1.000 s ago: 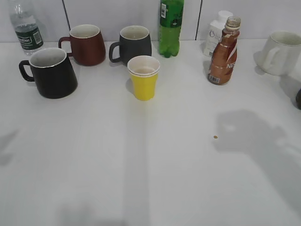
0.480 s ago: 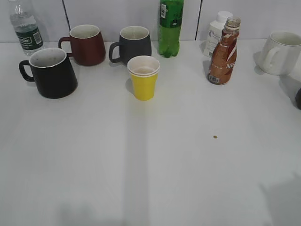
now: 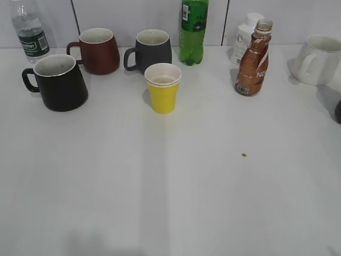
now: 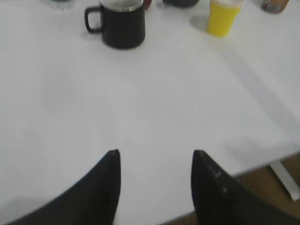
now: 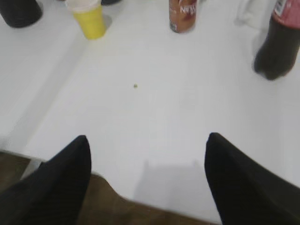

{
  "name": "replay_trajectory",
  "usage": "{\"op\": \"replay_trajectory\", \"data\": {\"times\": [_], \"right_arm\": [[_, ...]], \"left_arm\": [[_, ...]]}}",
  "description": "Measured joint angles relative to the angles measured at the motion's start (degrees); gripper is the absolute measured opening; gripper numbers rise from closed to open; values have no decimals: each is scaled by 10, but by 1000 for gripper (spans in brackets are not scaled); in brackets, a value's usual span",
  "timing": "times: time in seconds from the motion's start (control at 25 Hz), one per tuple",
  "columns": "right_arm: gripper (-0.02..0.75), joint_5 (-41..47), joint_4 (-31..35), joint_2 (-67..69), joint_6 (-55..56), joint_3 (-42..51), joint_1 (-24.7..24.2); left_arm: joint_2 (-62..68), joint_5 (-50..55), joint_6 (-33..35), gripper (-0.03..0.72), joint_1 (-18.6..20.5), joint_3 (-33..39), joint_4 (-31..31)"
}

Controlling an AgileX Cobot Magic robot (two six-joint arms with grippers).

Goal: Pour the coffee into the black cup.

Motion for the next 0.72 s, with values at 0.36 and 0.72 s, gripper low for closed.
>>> {"op": "replay_trajectory", "data": {"times": [0.36,0.72], "right_arm": [[589,-11,-25,-3,0,34,0],[589,-13,-26,-3,1,34,0]], "left_arm": [[-2,-20,39,353,0,21,-27],[-2,-63,47,351,0,41,-30]]}}
